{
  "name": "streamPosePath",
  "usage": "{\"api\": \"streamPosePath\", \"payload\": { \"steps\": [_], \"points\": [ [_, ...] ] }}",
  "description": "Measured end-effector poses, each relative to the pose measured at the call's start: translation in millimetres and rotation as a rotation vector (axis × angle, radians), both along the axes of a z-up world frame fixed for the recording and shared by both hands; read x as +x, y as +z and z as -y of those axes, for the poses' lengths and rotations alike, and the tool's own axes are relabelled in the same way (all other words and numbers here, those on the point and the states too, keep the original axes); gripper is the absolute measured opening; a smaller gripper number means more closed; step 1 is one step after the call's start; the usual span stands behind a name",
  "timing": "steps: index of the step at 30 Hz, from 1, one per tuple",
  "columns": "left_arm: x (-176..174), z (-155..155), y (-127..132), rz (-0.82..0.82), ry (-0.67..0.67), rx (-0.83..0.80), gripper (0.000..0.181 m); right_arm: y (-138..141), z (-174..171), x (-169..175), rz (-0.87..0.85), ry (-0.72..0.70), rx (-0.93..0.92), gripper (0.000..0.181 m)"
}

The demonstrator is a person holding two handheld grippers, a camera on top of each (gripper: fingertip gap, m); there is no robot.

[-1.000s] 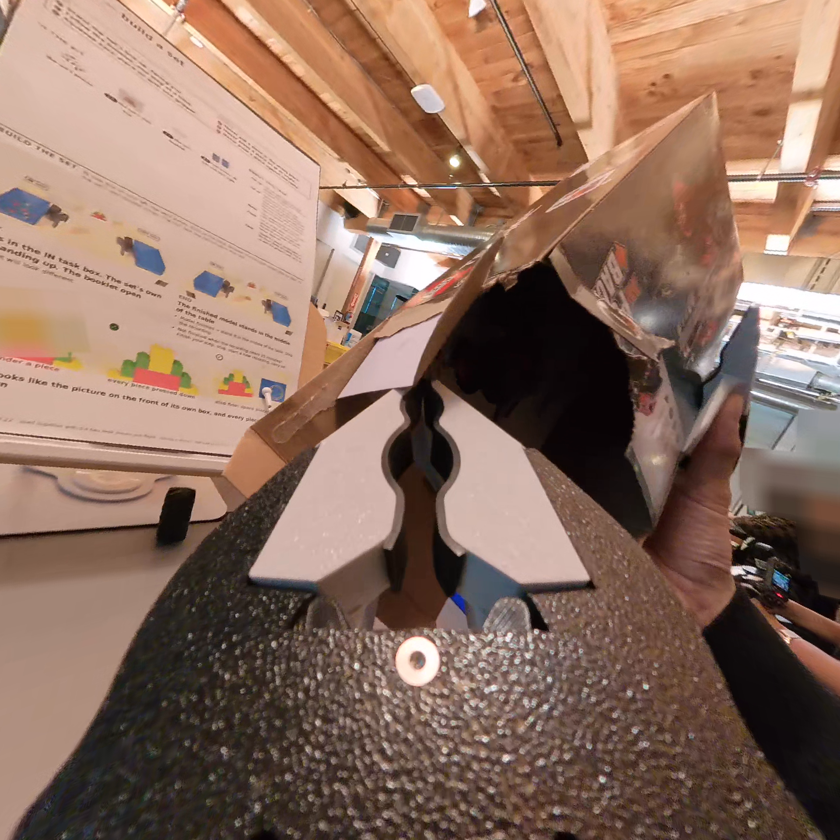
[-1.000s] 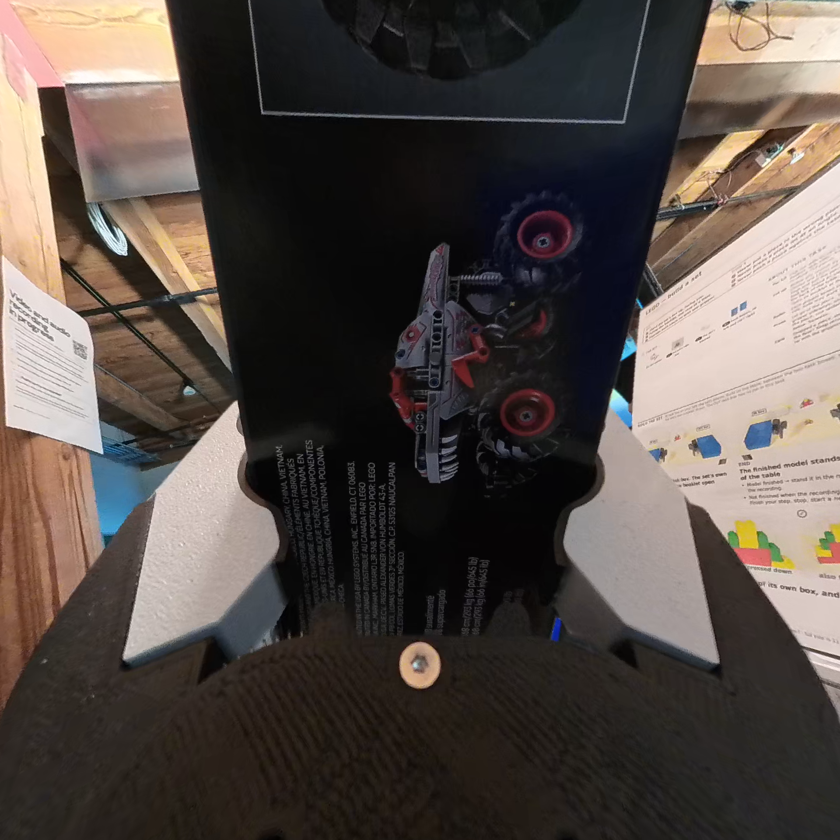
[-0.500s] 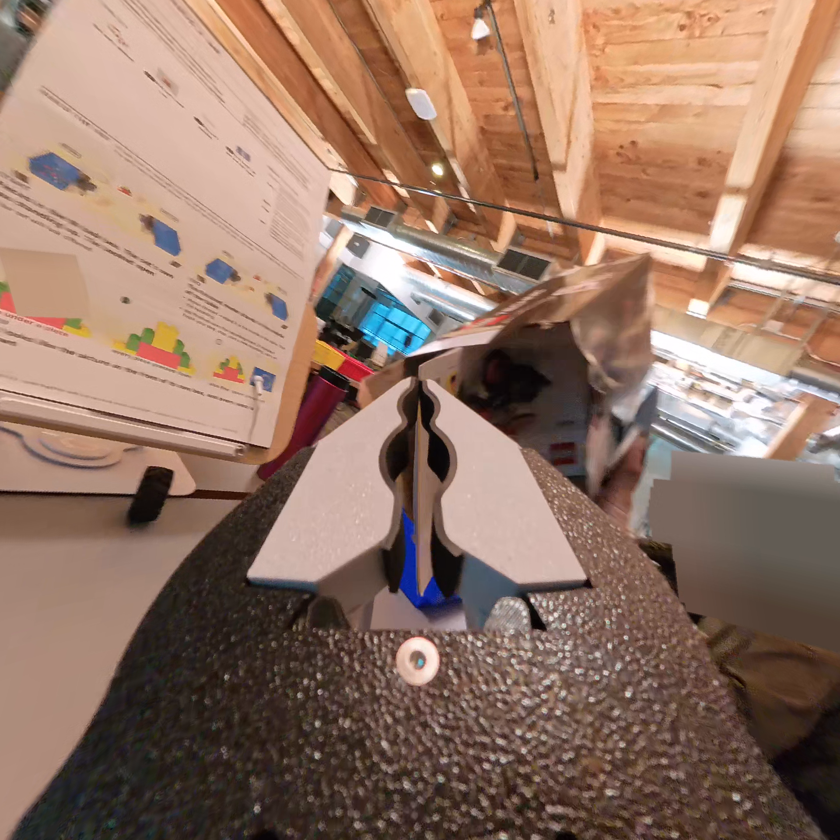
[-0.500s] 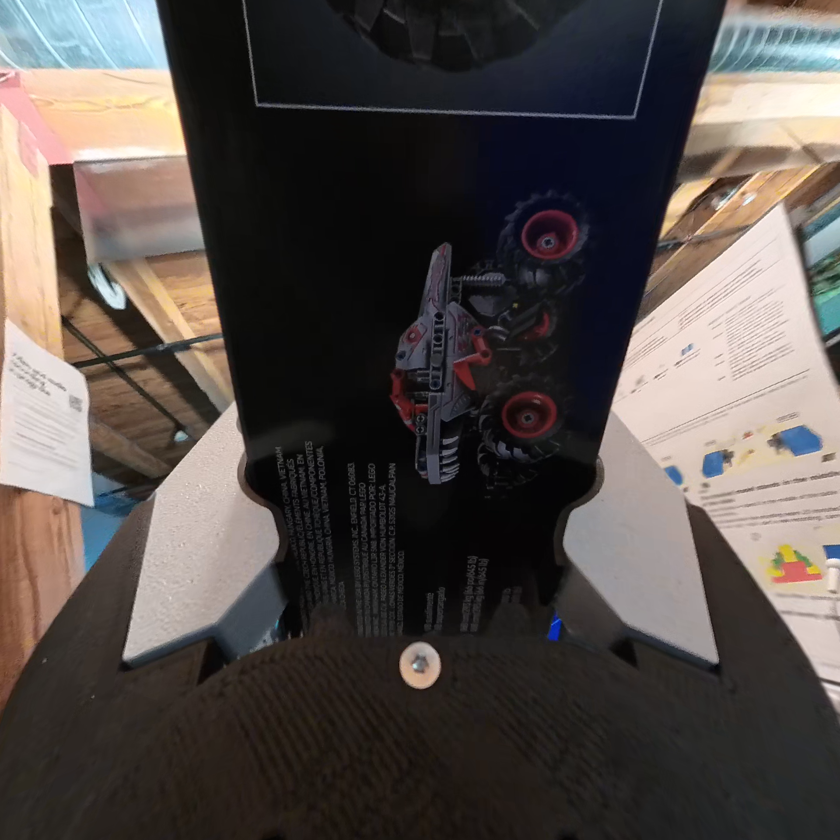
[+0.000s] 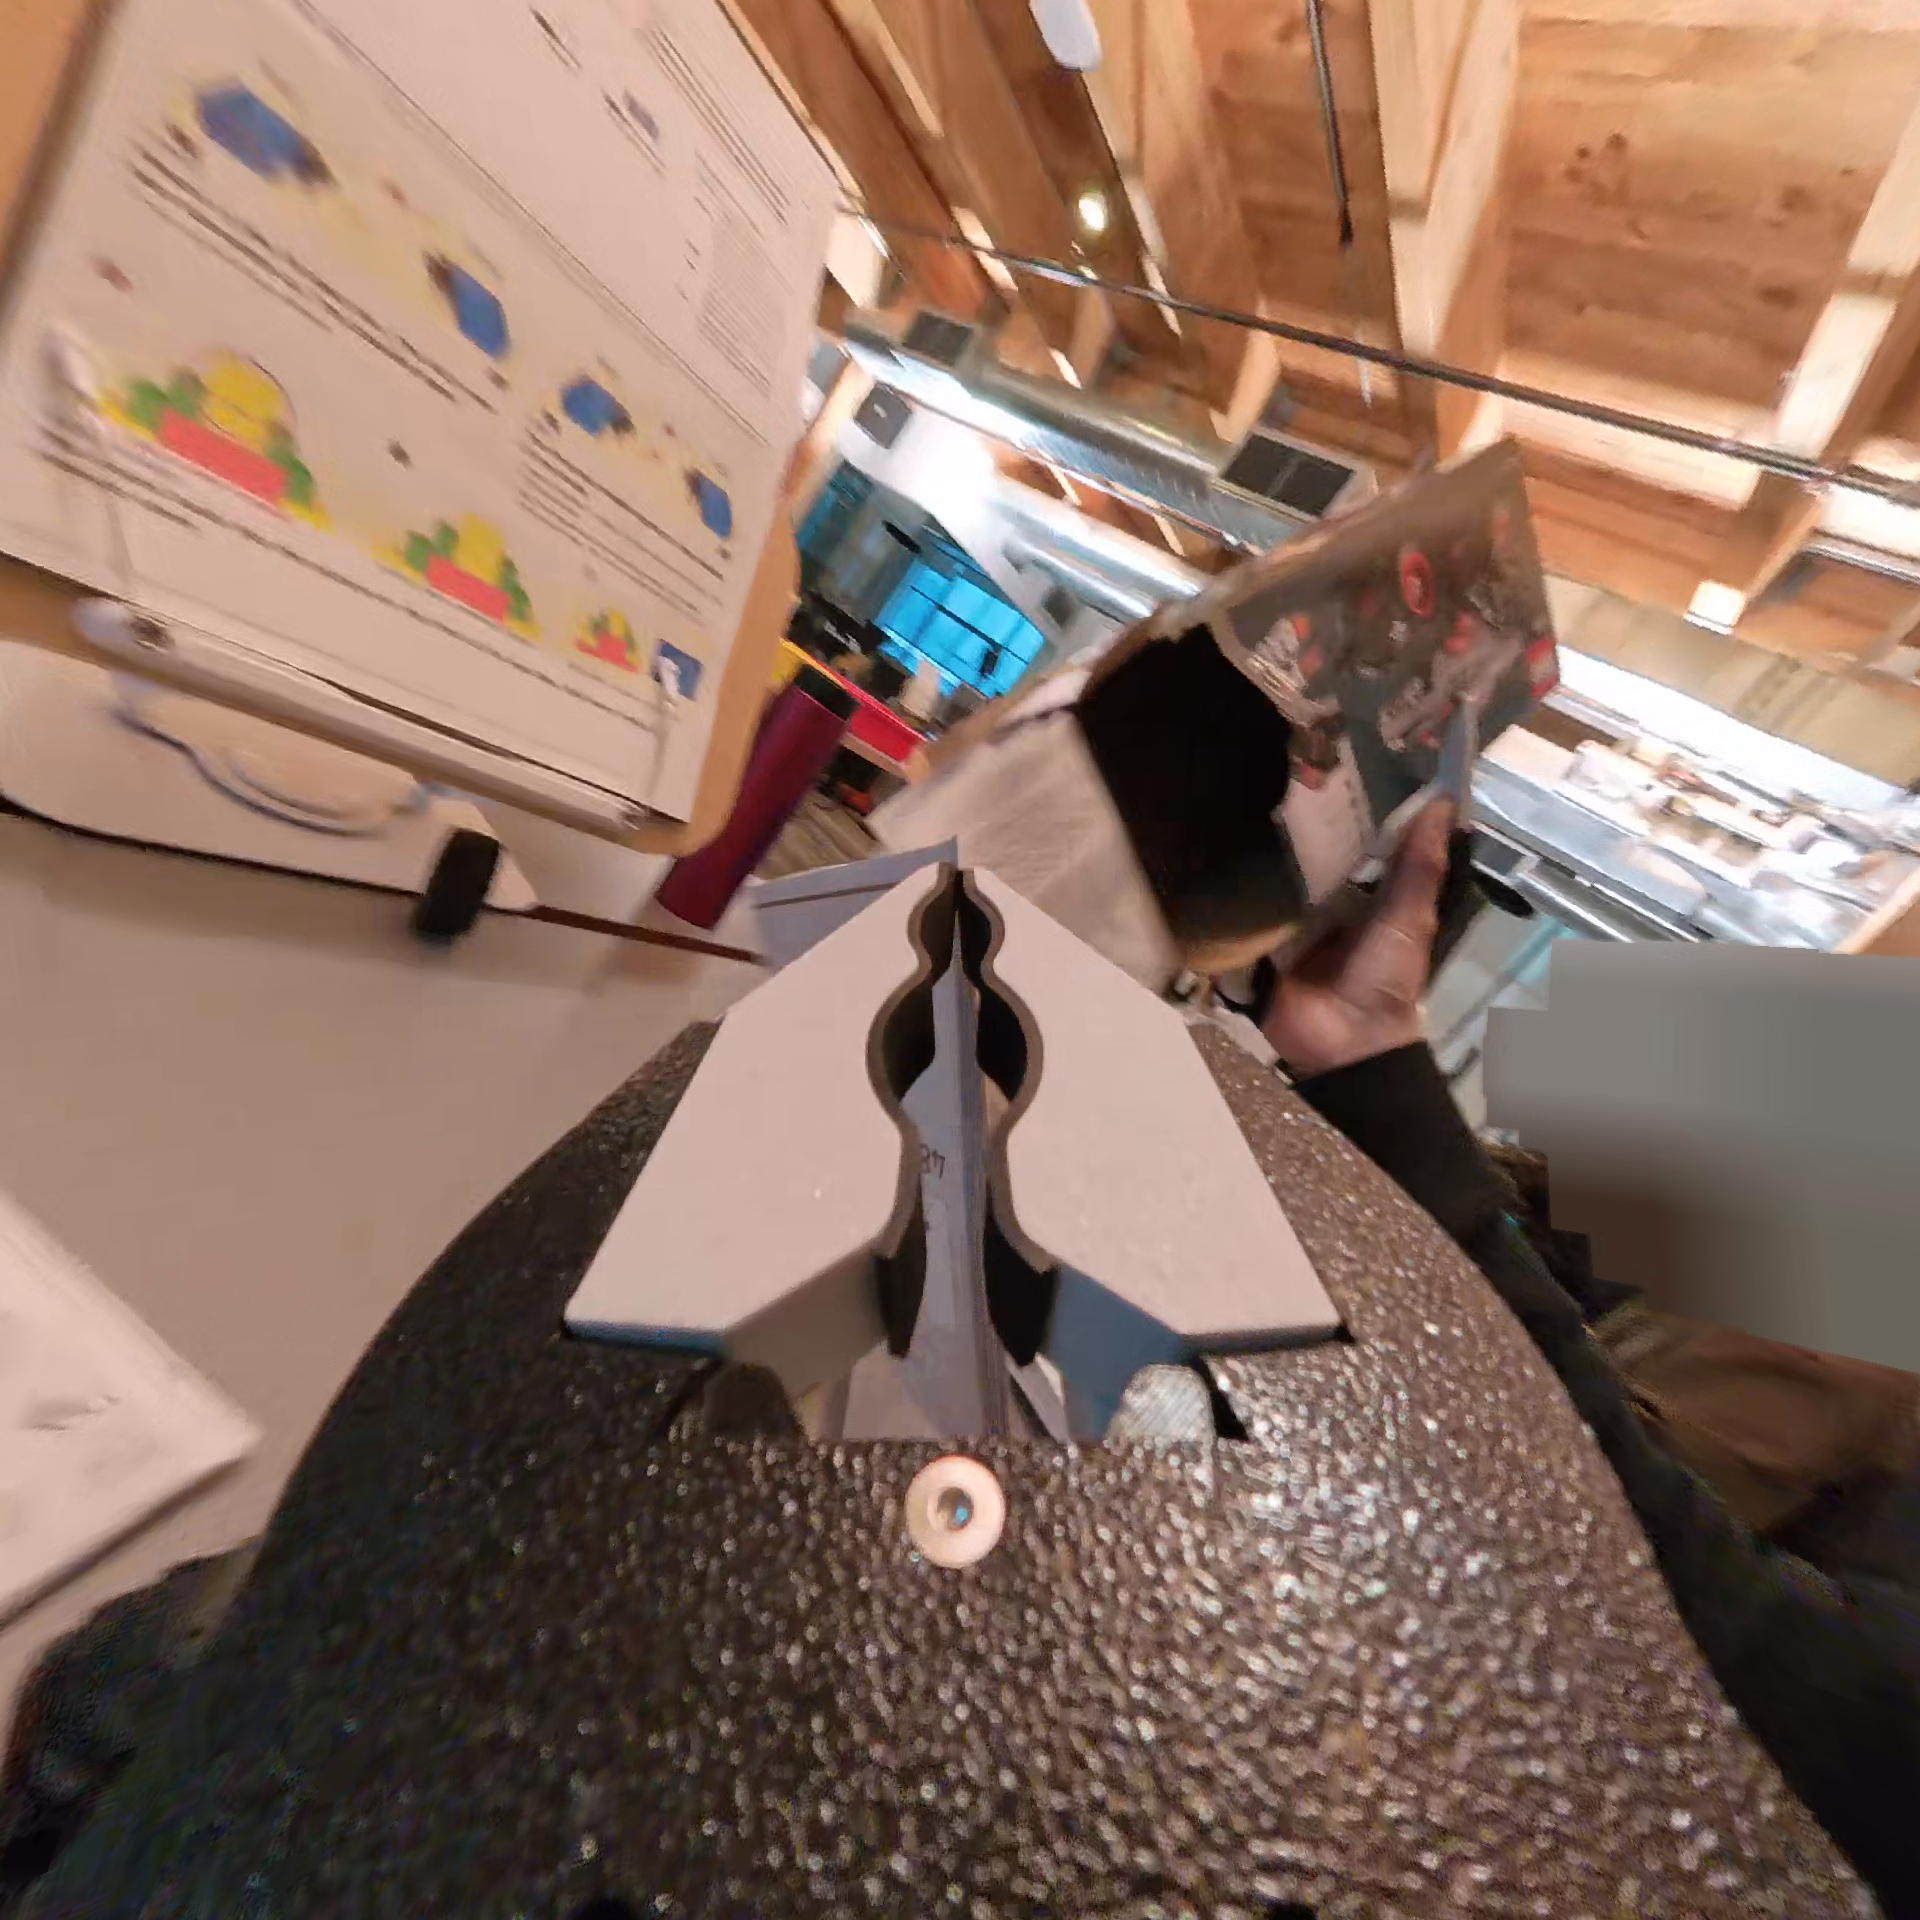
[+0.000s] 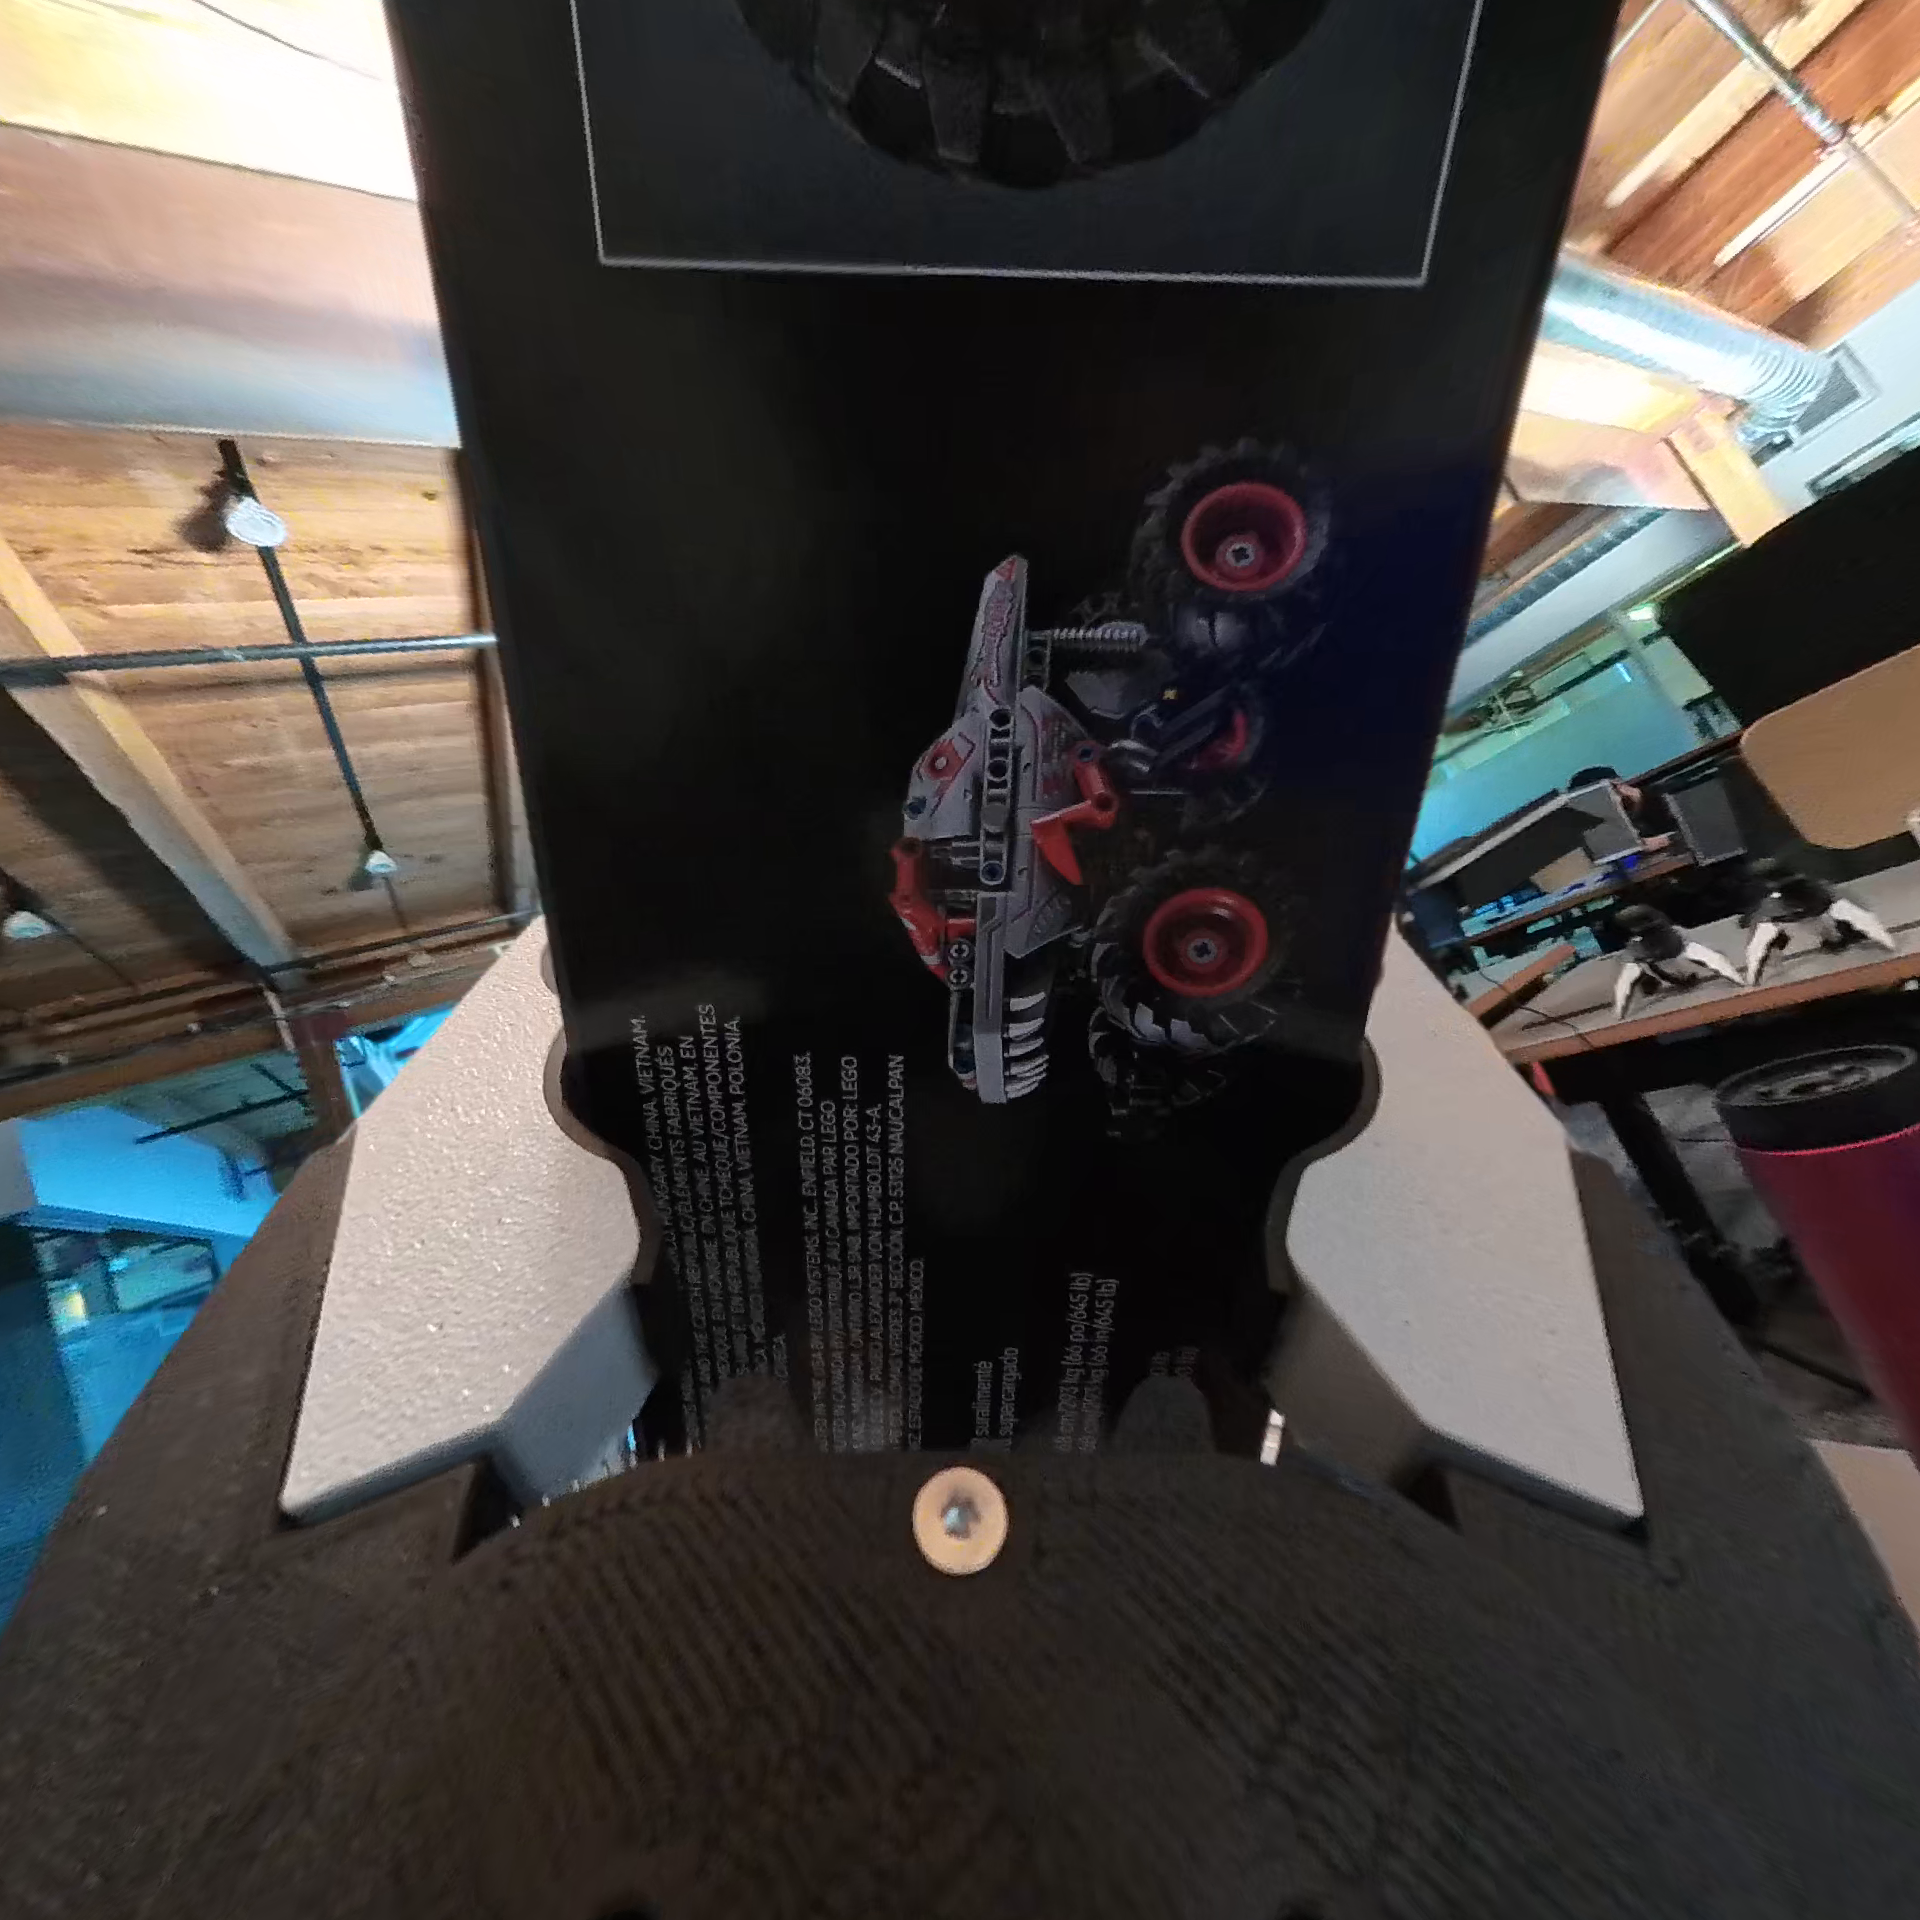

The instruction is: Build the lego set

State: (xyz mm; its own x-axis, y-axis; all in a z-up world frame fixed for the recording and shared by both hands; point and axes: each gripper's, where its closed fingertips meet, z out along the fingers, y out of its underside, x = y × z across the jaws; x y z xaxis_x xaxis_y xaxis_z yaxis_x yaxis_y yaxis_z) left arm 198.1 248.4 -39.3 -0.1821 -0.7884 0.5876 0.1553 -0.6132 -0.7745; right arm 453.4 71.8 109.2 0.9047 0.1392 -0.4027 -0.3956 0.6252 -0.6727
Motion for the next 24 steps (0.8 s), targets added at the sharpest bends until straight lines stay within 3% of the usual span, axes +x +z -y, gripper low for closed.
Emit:
{"api": "streamPosePath", "payload": {
  "steps": [7,11,14,17,20,22,24],
  "points": [
    [18,40,31,0.044,-0.143,0.1,0.0,-12,-2,13,-0.024,0.001,-0.037,0.141],
    [20,44,77,0.136,-0.173,0.087,0.0,-13,-3,8,-0.021,0.019,-0.032,0.141],
    [27,52,100,0.135,-0.174,0.221,0.0,-11,0,7,-0.023,0.024,-0.014,0.141],
    [56,54,55,-0.088,-0.189,0.473,0.0,-11,-1,4,-0.025,0.04,-0.015,0.141],
    [55,83,-4,-0.188,-0.449,0.743,0.004,-10,2,-3,-0.003,0.055,-0.029,0.141],
    [51,87,-61,-0.372,-0.607,0.939,0.036,-9,3,-5,0.002,0.067,-0.041,0.141],
    [56,69,-112,-0.529,-0.638,1.204,0.06,-8,2,-9,-0.001,0.093,-0.035,0.141]
  ]
}}
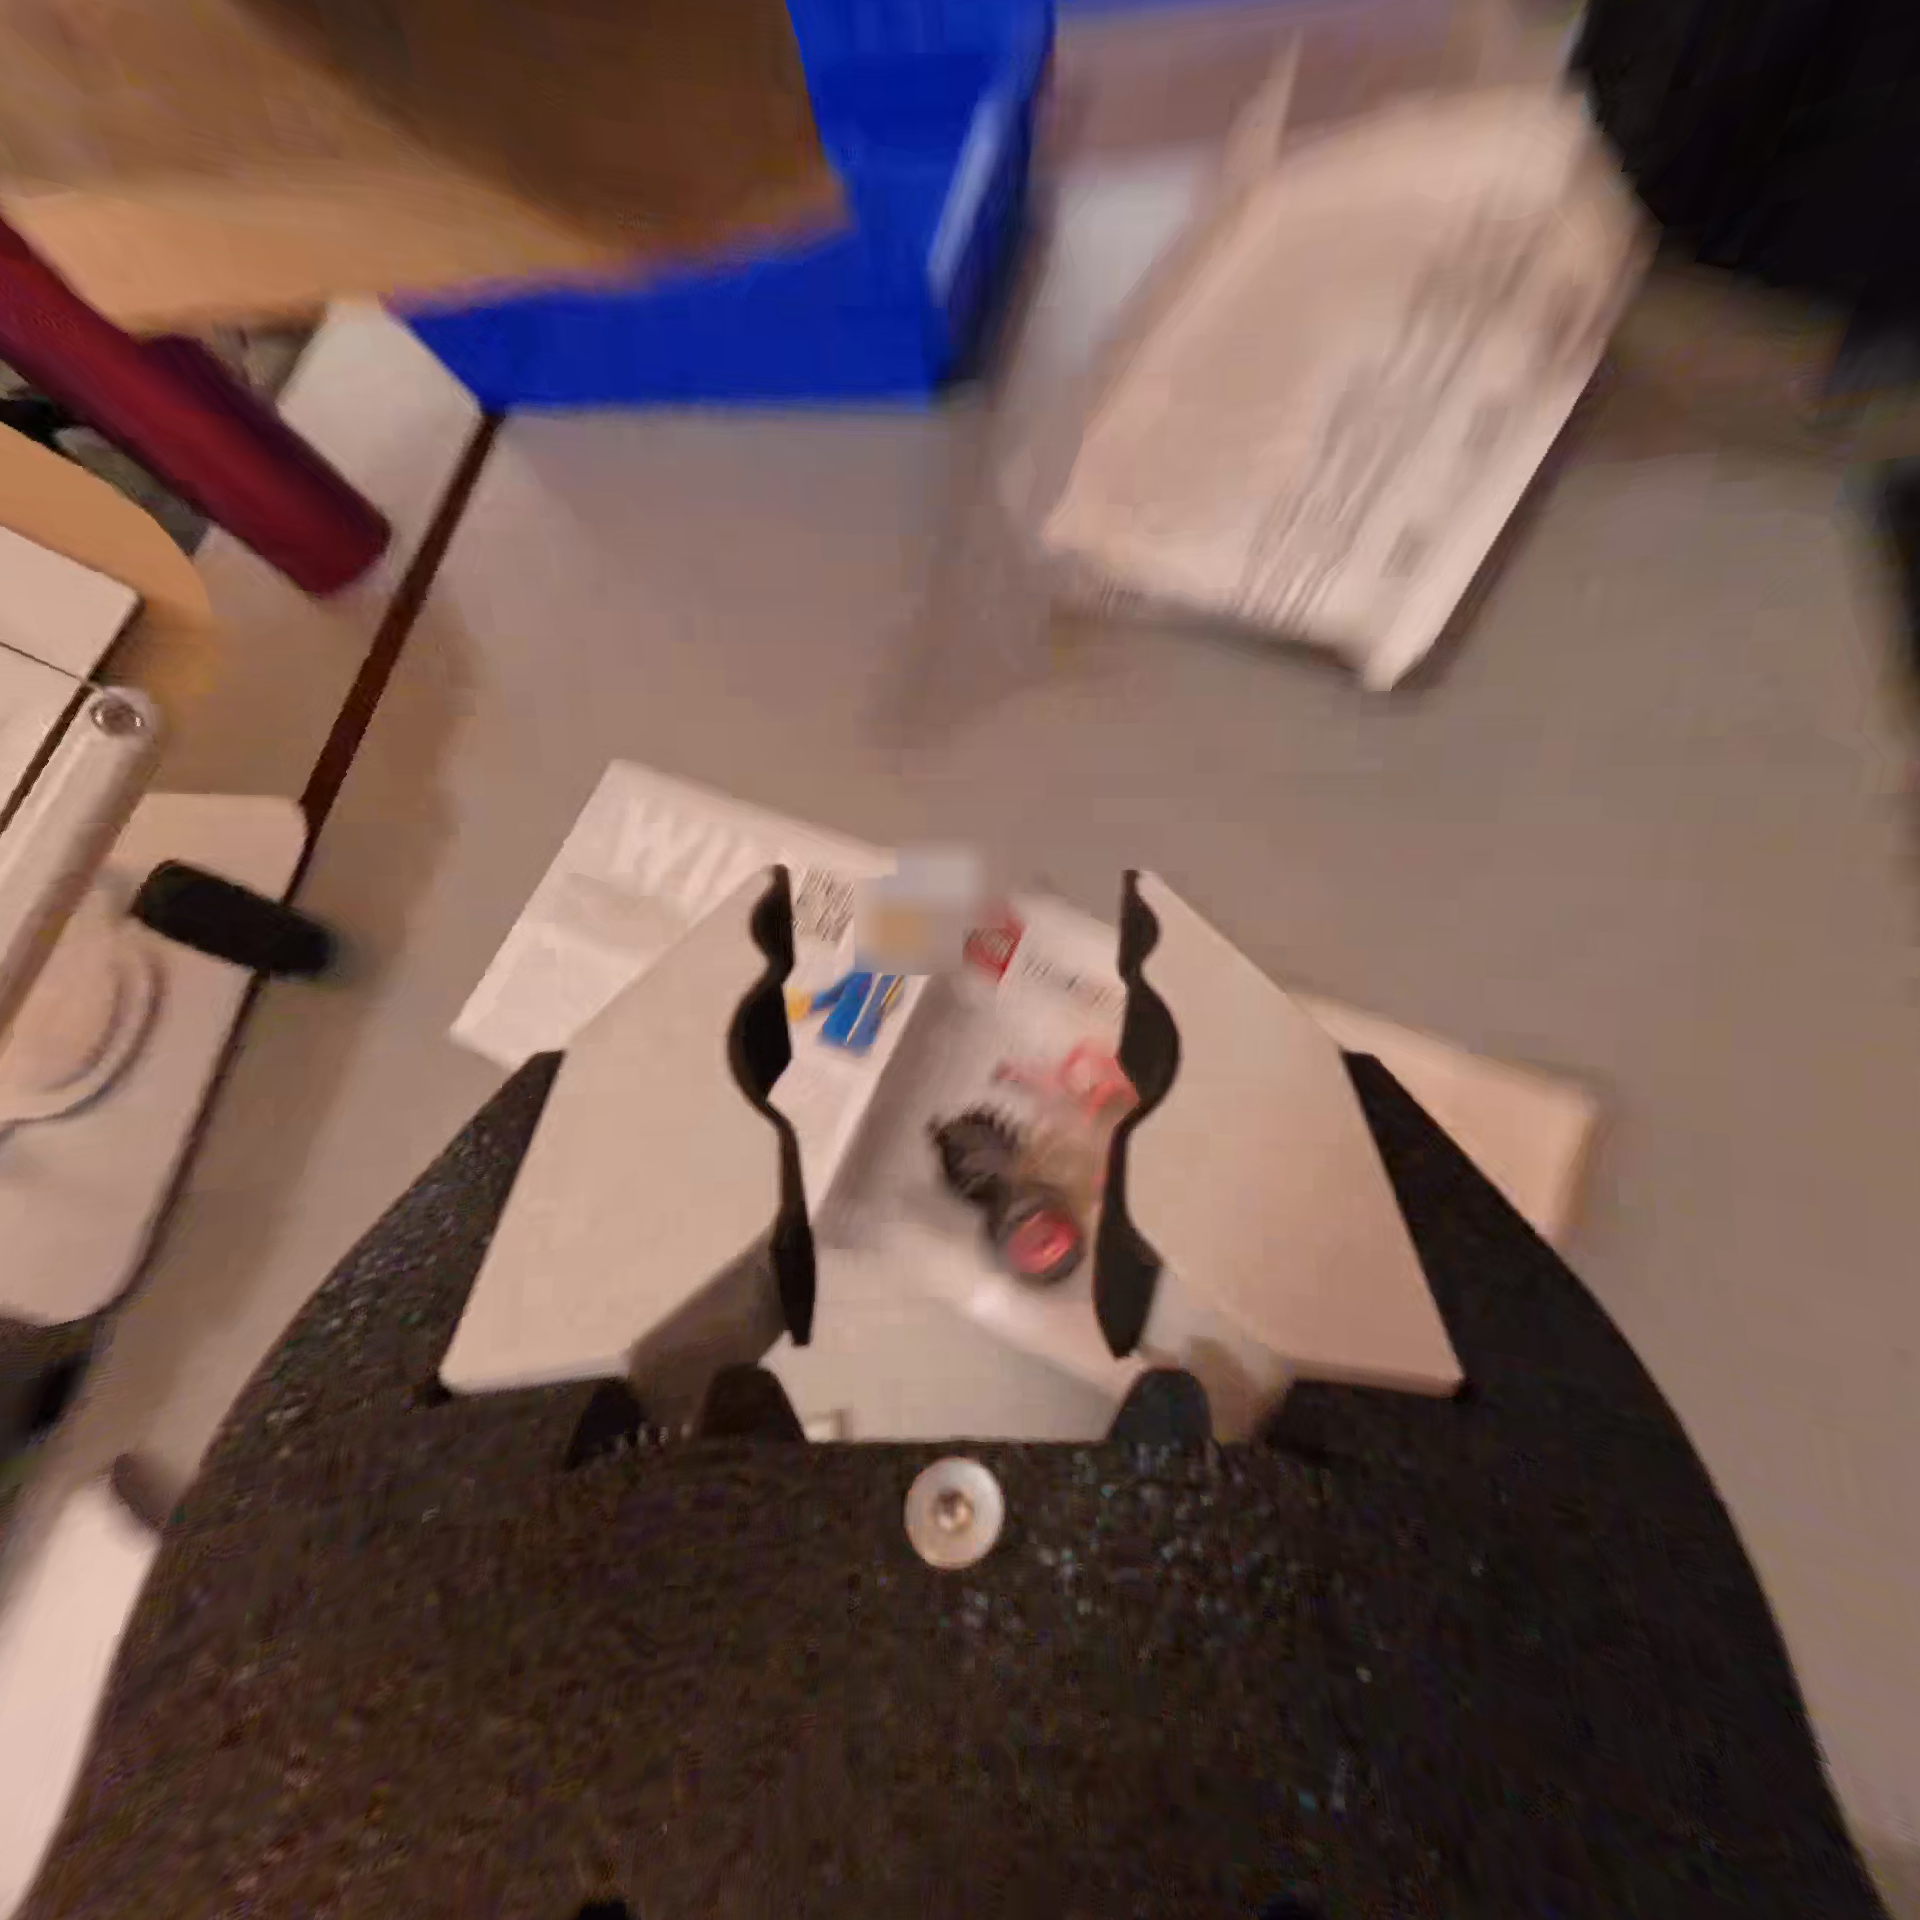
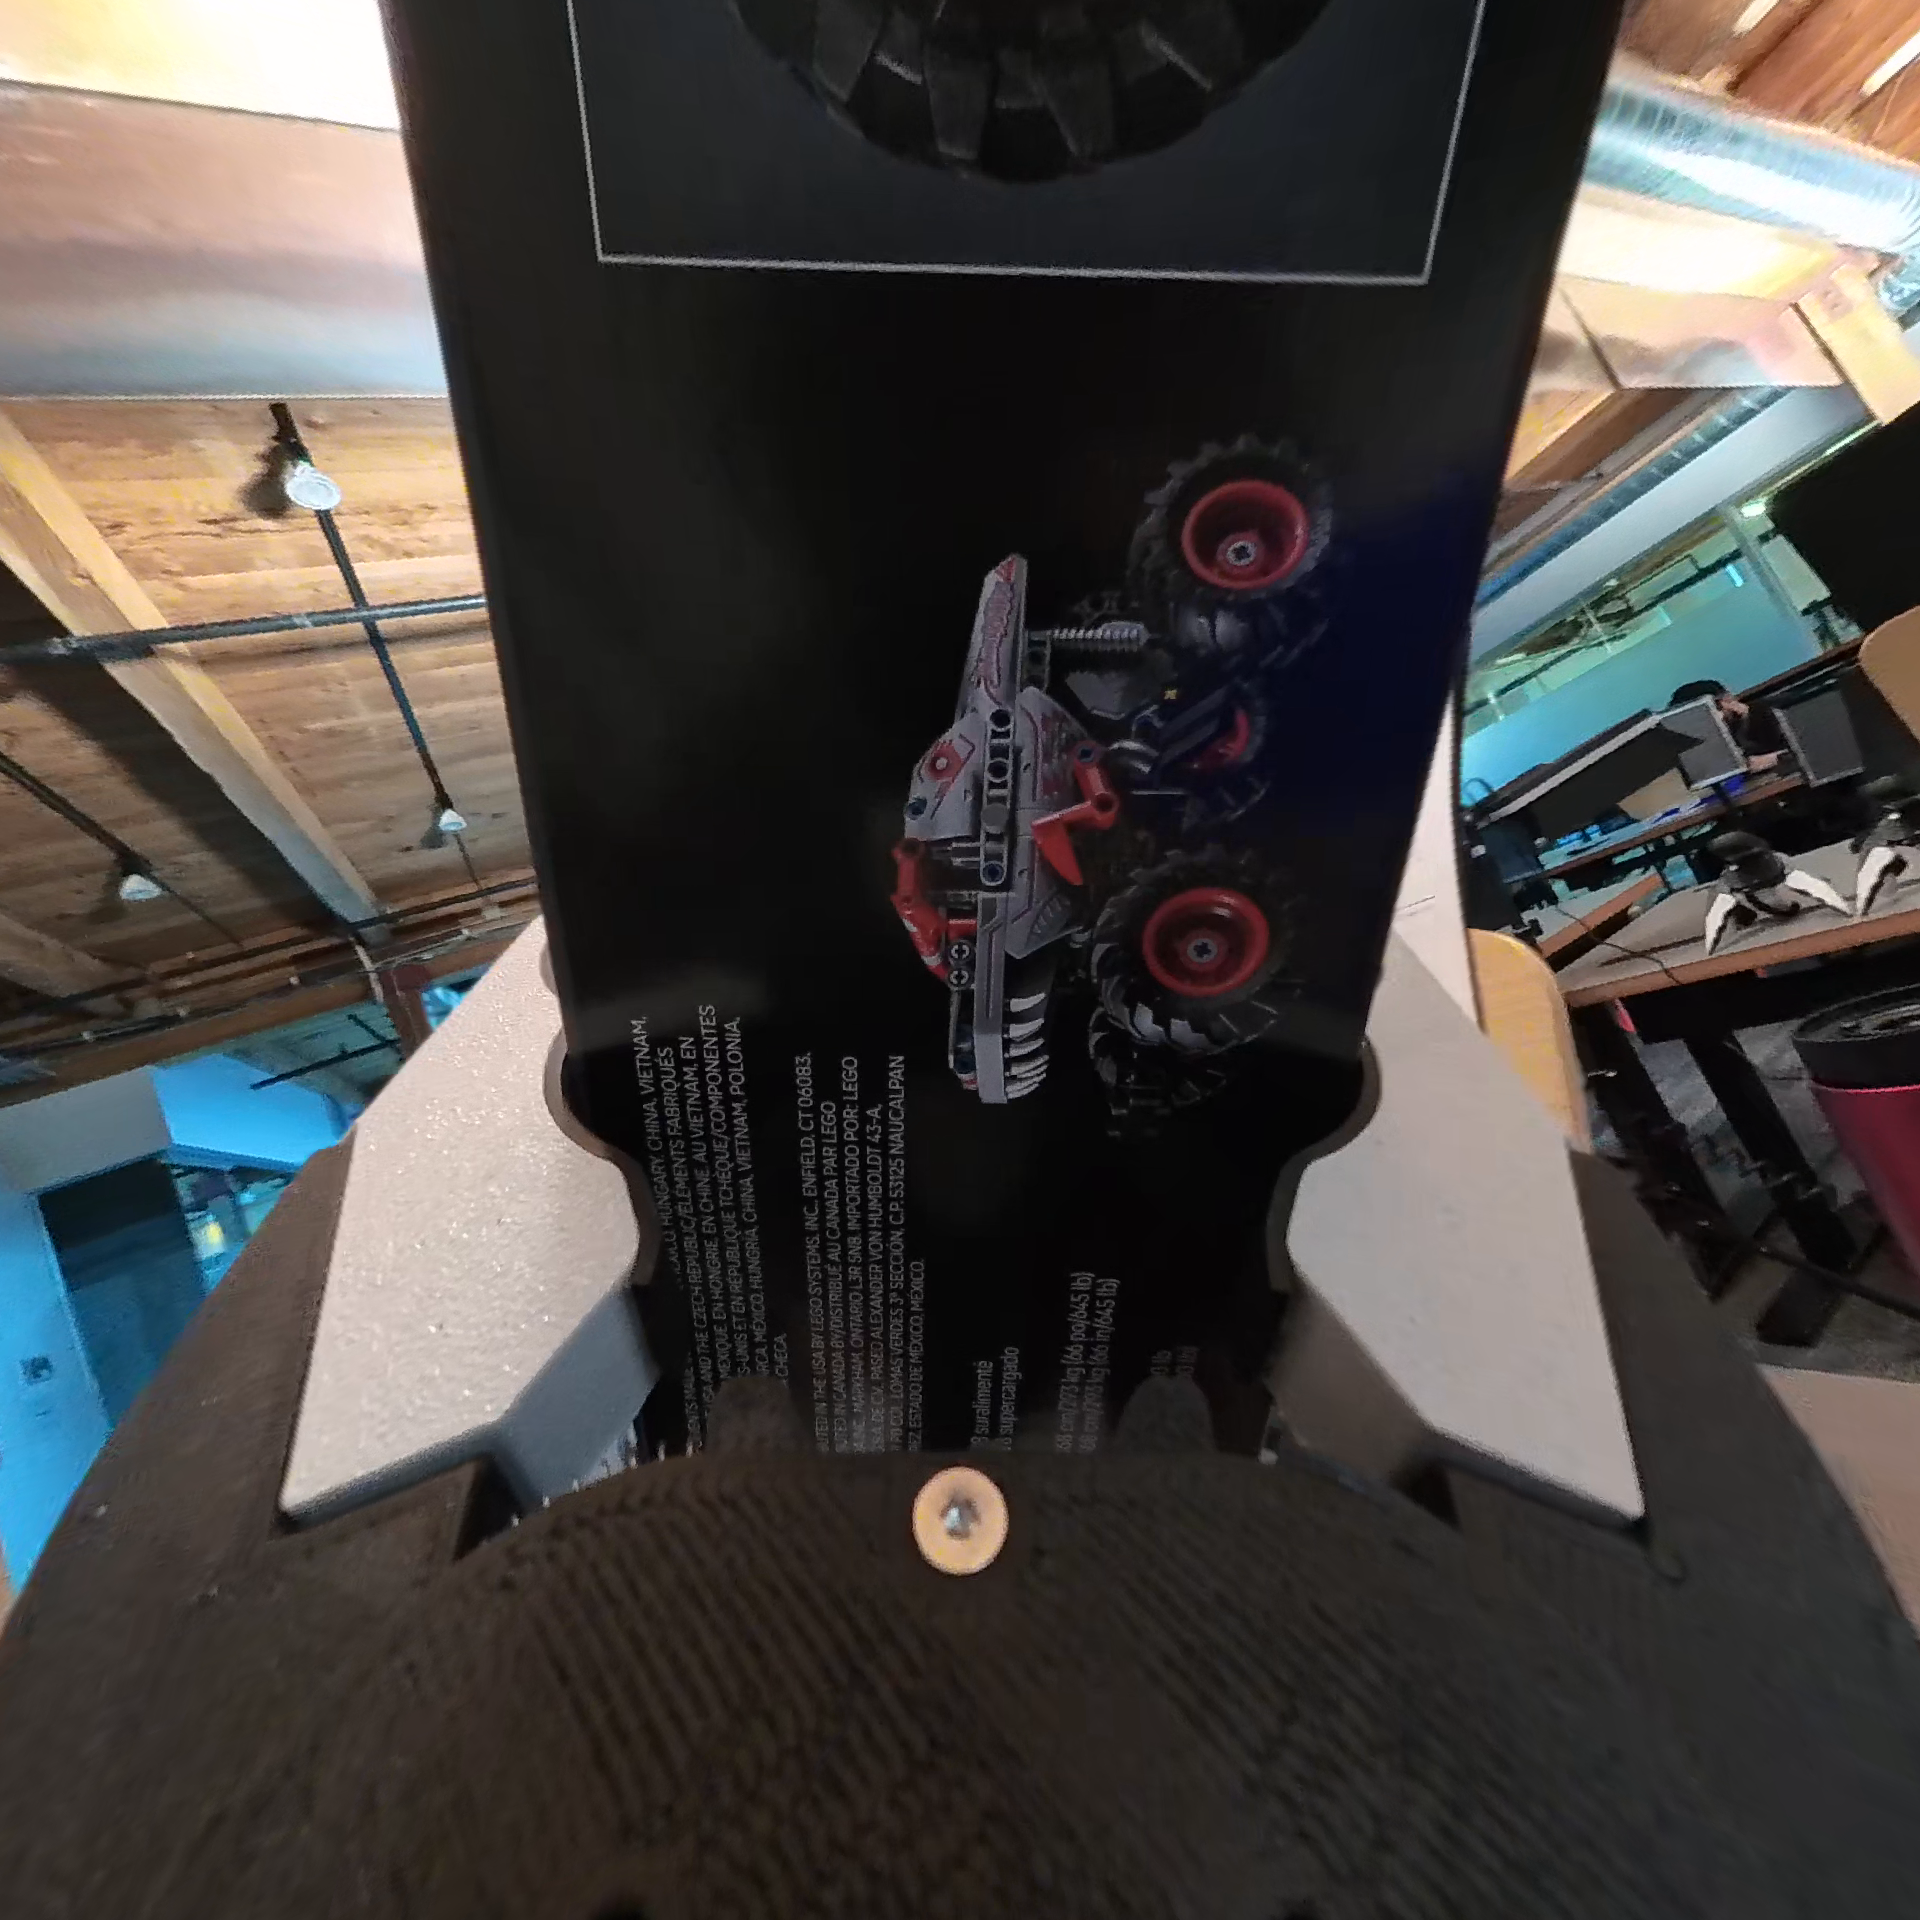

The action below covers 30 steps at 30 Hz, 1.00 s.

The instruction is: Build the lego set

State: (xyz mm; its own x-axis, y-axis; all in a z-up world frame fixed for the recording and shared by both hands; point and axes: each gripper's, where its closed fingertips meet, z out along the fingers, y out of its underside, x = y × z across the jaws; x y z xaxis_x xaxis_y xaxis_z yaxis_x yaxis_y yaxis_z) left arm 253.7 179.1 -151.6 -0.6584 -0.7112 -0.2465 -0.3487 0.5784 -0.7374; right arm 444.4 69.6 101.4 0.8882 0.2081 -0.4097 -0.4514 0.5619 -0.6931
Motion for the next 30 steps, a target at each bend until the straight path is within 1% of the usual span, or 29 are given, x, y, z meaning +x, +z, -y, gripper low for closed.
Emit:
{"api": "streamPosePath", "payload": {
  "steps": [1,2,3,5,6,7,8,9,10,11,13,14,15,17,19,20,21,22,23,25,26,28,29,30],
  "points": [
    [5,-11,-19,-0.013,-0.008,0.11,0.064,0,-2,-3,-0.004,0.017,0.0,0.141],
    [10,-18,-34,-0.038,-0.017,0.177,0.065,0,-4,-6,-0.003,0.032,-0.004,0.141],
    [14,-21,-47,-0.074,-0.035,0.207,0.066,0,-7,-10,0.003,0.043,-0.01,0.141],
    [16,-20,-70,-0.18,-0.081,0.215,0.068,0,-10,-17,0.014,0.057,-0.017,0.139],
    [18,-20,-80,-0.228,-0.086,0.218,0.069,0,-11,-19,0.014,0.064,-0.015,0.139],
    [22,-22,-90,-0.267,-0.08,0.23,0.065,1,-11,-21,0.013,0.07,-0.009,0.138],
    [22,-22,-98,-0.311,-0.092,0.241,0.052,1,-10,-22,0.011,0.076,-0.003,0.141],
    [21,-20,-103,-0.345,-0.111,0.245,0.035,2,-8,-23,0.011,0.08,-0.002,0.141],
    [24,-20,-102,-0.339,-0.113,0.248,0.021,3,-6,-23,0.015,0.079,-0.004,0.141],
    [29,-19,-96,-0.296,-0.109,0.242,0.003,3,-3,-23,0.021,0.074,-0.011,0.14],
    [38,-14,-71,-0.206,-0.076,0.164,0.0,5,6,-21,0.037,0.055,-0.018,0.141],
    [42,-9,-54,-0.181,-0.038,0.072,0.0,7,10,-19,0.038,0.048,-0.014,0.141],
    [45,-4,-34,-0.16,0.002,-0.054,0.0,10,16,-17,0.038,0.044,-0.004,0.141],
    [52,1,11,-0.13,0.08,-0.372,0.0,17,25,-16,0.038,0.05,0.022,0.138],
    [60,-9,46,-0.131,0.179,-0.721,0.0,26,33,-16,0.041,0.058,0.051,0.138],
    [64,-20,53,-0.142,0.241,-0.86,0.0,30,37,-17,0.043,0.062,0.069,0.138],
    [69,-33,51,-0.171,0.31,-0.965,0.0,35,40,-17,0.043,0.068,0.083,0.138],
    [72,-46,40,-0.223,0.389,-1.038,0.0,37,41,-17,0.042,0.074,0.088,0.138],
    [74,-57,22,-0.285,0.463,-1.076,0.0,39,40,-17,0.038,0.078,0.087,0.138],
    [75,-77,-22,-0.379,0.612,-1.057,0.0,36,34,-15,0.017,0.086,0.065,0.138],
    [73,-82,-41,-0.408,0.663,-1.008,0.0,31,28,-15,0.002,0.095,0.039,0.138],
    [65,-88,-73,-0.458,0.717,-0.834,0.003,18,16,-15,-0.024,0.113,-0.015,0.139],
    [62,-92,-80,-0.45,0.728,-0.742,0.006,10,9,-14,-0.042,0.116,-0.046,0.139],
    [60,-93,-82,-0.436,0.719,-0.659,0.013,2,3,-12,-0.062,0.116,-0.075,0.14]
  ]
}}
